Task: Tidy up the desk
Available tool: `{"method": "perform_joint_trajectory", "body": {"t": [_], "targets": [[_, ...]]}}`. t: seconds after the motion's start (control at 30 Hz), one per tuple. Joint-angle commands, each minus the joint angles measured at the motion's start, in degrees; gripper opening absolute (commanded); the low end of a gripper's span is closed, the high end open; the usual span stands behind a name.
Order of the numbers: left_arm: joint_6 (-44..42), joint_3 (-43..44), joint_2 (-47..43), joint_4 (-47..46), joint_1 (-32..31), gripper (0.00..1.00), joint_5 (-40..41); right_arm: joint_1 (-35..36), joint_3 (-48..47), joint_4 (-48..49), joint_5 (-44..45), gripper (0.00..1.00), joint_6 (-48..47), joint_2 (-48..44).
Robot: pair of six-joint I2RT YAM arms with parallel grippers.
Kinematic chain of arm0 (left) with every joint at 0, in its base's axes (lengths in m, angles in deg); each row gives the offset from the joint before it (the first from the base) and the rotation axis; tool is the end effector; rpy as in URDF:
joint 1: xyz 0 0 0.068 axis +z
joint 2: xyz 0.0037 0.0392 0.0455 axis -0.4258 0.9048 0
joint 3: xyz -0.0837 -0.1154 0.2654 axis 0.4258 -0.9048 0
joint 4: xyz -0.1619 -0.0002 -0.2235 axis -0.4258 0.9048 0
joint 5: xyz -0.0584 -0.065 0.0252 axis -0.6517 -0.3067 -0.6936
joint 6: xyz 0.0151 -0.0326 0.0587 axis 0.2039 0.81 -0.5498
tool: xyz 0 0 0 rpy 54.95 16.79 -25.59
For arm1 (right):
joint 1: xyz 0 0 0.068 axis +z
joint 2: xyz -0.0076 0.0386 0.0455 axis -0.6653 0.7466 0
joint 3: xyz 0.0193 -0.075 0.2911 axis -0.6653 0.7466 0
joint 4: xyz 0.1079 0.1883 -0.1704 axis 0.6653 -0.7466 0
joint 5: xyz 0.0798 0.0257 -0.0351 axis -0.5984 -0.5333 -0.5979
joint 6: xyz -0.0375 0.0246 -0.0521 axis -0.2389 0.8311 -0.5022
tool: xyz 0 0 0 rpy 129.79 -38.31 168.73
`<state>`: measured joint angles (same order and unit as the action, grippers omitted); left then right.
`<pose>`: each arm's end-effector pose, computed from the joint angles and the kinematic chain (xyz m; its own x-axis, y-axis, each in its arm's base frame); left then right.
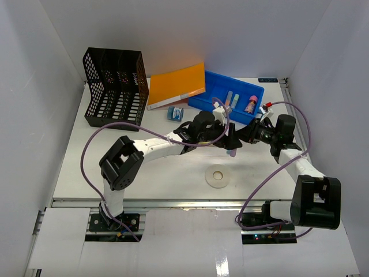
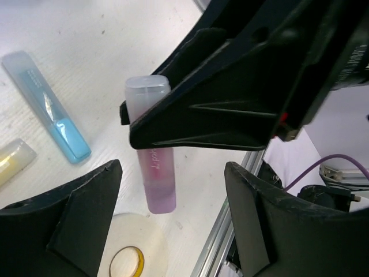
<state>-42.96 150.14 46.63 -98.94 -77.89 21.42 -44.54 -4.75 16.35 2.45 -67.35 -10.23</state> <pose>0.2856 -0.4044 0.2454 -0.7161 0.0796 -0.6935 0.6441 0.4582 -0.6125 0.2806 0.0279 0.2409 -0.5965 0.2787 -0.7527 -0.4738 0.6346 0.6105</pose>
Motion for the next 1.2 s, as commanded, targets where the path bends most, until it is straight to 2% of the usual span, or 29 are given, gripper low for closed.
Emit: {"method": "perform_joint_trajectory", "body": {"t": [0.0, 0.03, 0.2, 0.3, 0.47, 0.6, 0.87, 1.17], "targets": [[-10.2, -2.2, -13.6, 3.7, 0.9, 0.92, 3.2, 0.3, -8.9, -1.6, 4.6, 0.08, -4.9, 1.2], [-12.6, -3.3, -15.4, 4.8, 1.3, 0.97, 4.6, 0.3, -11.6, -2.0, 6.0, 0.08, -5.1, 2.0], [-22.6, -13.3, -28.4, 11.8, 5.2, 0.98, 9.6, 0.3, -27.1, -2.6, 13.2, 0.08, -2.6, 11.9], [-28.3, -18.6, -33.0, 14.7, 6.7, 0.98, 13.5, 0.5, -35.2, -2.2, 18.8, 0.08, -0.4, 20.1], [-36.5, -29.1, -38.9, 14.4, 8.2, 0.98, 19.0, 1.9, -48.1, -3.0, 25.6, 0.08, 0.5, 31.0], [-38.5, -30.4, -39.9, 14.5, 8.2, 0.98, 21.4, 4.6, -56.6, -4.1, 31.2, 0.08, -2.7, 38.6], [-39.0, -31.1, -41.5, 14.6, 8.3, 0.98, 23.8, 8.9, -64.5, -4.8, 39.9, 0.1, -8.8, 47.3], [-39.5, -31.2, -40.6, 15.0, 8.4, 0.98, 25.3, 10.1, -64.9, -5.7, 48.0, 0.15, -12.4, 50.5]]}}
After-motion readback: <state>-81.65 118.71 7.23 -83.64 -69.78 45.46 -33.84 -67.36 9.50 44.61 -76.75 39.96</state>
